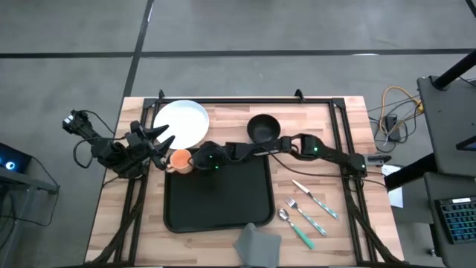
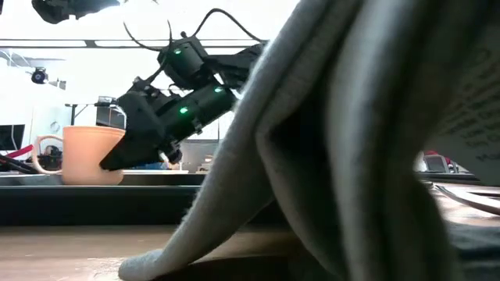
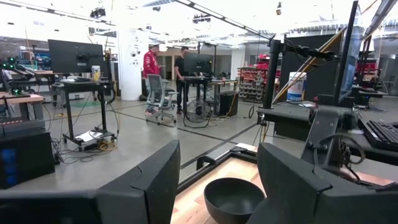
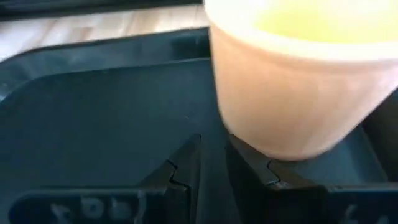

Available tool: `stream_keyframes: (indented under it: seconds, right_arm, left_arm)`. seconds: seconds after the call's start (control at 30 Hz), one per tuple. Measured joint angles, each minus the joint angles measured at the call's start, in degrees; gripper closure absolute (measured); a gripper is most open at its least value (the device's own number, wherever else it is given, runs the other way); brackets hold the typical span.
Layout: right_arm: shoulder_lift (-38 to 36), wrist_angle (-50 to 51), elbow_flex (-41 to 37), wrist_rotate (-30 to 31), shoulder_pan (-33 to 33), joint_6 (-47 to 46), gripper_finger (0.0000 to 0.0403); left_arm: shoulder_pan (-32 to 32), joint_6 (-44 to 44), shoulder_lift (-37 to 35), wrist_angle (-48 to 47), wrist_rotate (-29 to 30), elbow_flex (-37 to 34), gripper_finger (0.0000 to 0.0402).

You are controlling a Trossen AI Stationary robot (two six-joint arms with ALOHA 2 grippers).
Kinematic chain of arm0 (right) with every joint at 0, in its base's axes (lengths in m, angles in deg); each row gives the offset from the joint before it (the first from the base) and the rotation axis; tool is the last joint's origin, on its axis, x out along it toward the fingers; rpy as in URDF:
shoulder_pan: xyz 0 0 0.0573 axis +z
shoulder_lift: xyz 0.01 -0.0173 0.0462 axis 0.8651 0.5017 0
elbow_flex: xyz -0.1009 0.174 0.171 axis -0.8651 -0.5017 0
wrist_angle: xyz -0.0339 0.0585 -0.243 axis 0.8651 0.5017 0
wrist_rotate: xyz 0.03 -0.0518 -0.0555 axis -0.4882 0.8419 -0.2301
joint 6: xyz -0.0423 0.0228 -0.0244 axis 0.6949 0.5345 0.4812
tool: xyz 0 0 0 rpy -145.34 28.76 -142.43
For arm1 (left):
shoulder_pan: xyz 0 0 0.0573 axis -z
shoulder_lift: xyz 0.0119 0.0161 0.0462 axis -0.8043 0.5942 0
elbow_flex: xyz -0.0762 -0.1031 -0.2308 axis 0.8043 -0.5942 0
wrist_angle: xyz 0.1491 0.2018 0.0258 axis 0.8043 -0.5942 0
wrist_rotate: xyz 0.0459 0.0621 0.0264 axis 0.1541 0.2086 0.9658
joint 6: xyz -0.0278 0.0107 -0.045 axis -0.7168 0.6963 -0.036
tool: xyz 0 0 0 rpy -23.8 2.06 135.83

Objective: Set up tray
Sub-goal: Put the orange mug on the black tray, then put the white plate on the black tray below the orange mug

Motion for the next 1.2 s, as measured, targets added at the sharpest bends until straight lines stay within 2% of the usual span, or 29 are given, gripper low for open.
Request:
stream_keyframes:
  seconds: [0.23, 0.57, 0.83, 1.2]
  right_arm:
    - [4.3, 9.3, 9.1, -1.0, 0.1, 1.0, 0.0335]
    - [3.4, 16.5, 9.3, -1.0, 0.4, 2.7, 0.0335]
    - [3.0, 17.3, 9.2, -0.9, 0.7, 3.9, 0.0335]
    - [-1.8, 23.4, 8.8, -0.6, 0.9, 6.8, 0.0335]
  left_arm:
    - [0.0, 0.0, 0.0, 0.0, 0.0, 0.0, 0.0208]
    - [0.0, 0.0, 0.0, 0.0, 0.0, 0.0, 0.0208]
    - [0.0, 0.0, 0.0, -0.1, 0.0, 0.0, 0.0208]
    - [0.0, 0.0, 0.0, -0.5, 0.0, -0.1, 0.0208]
